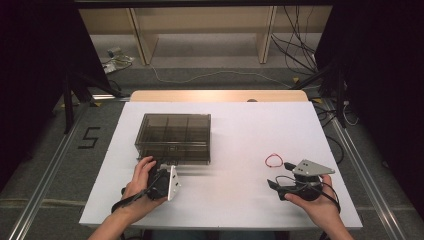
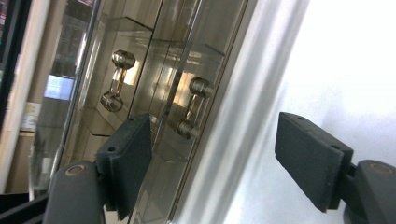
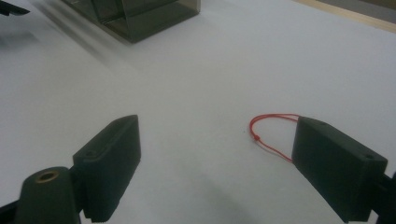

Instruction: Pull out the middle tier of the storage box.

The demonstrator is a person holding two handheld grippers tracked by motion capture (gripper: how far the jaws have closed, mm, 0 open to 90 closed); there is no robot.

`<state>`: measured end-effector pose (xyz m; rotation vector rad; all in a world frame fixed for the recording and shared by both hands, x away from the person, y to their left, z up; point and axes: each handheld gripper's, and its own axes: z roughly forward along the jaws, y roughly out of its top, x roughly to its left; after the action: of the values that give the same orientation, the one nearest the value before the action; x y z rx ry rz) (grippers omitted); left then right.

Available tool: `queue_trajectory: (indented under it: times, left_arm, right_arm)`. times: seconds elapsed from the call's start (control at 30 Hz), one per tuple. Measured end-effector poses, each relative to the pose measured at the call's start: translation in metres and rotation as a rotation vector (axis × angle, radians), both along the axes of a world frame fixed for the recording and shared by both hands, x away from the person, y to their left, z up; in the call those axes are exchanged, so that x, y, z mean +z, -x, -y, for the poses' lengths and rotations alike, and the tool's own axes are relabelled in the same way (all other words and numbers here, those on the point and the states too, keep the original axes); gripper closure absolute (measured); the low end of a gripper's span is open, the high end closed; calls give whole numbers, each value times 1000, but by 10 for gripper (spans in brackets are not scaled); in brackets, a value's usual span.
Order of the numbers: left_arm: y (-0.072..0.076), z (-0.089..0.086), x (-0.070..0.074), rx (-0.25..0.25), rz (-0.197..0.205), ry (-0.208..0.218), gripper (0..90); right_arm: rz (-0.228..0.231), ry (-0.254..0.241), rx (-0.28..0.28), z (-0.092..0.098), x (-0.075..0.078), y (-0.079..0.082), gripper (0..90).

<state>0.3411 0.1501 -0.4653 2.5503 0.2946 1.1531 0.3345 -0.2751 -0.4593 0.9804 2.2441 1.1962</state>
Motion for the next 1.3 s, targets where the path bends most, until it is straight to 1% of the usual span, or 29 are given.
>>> queue_trajectory:
  times: [0.1,0.2,0.27,0.3,0.33,0.37,0.4,0.5,0.53,0.57,0.6,0.7,0.83,0.9,0.97,1.0,1.07,1.2,1.3]
  left_arm:
    - [-4,-3,4,15,-49,13,260]
    - [-9,-8,9,13,-94,22,257]
    - [-13,-11,14,16,-109,47,259]
    - [-16,-13,17,15,-123,44,267]
    - [-18,-14,20,17,-129,45,265]
    - [-20,-16,22,15,-128,31,266]
    - [-21,-17,24,10,-135,25,279]
    - [-27,-20,29,-4,-168,7,310]
    - [-30,-21,30,-9,-177,14,325]
    - [-32,-22,32,-13,-188,10,333]
    - [-34,-23,33,-14,-204,18,342]
    - [-38,-26,36,-19,-246,22,368]
    - [-44,-28,40,-19,-282,10,400]
    - [-47,-28,42,-25,-290,16,414]
    - [-50,-30,43,-31,-305,21,421]
    - [-53,-31,43,-35,-316,20,442]
    - [-56,-33,43,-39,-335,4,474]
    - [-61,-36,41,-48,-365,-10,551]
    - [-64,-36,39,-49,-393,-31,587]
  right_arm:
    - [0,0,-2,0,0,0,161]
    - [-3,-3,-5,0,0,1,161]
    - [-6,-4,-5,-1,0,0,161]
    - [-7,-4,-6,-1,0,0,161]
    - [-6,-4,-6,-1,0,0,161]
    - [-6,-4,-5,-1,0,0,161]
    - [-6,-2,-5,-1,0,0,161]
    - [-7,-3,-6,-1,0,0,161]
    - [-8,-3,-6,-1,0,0,160]
    - [-8,-2,-6,-1,-1,0,160]
    - [-8,-2,-6,-1,-1,0,161]
    - [-8,-3,-7,-1,-1,0,161]
    - [-11,-1,-3,-1,-1,0,161]
    - [-12,-1,-4,-1,-1,0,160]
    - [-12,0,-4,-1,-1,0,161]
    - [-14,1,-4,-1,-2,0,161]
    - [-18,2,-4,-1,-2,0,161]
    - [-19,3,-4,-1,-2,0,161]
    - [-20,3,-5,-1,-2,0,161]
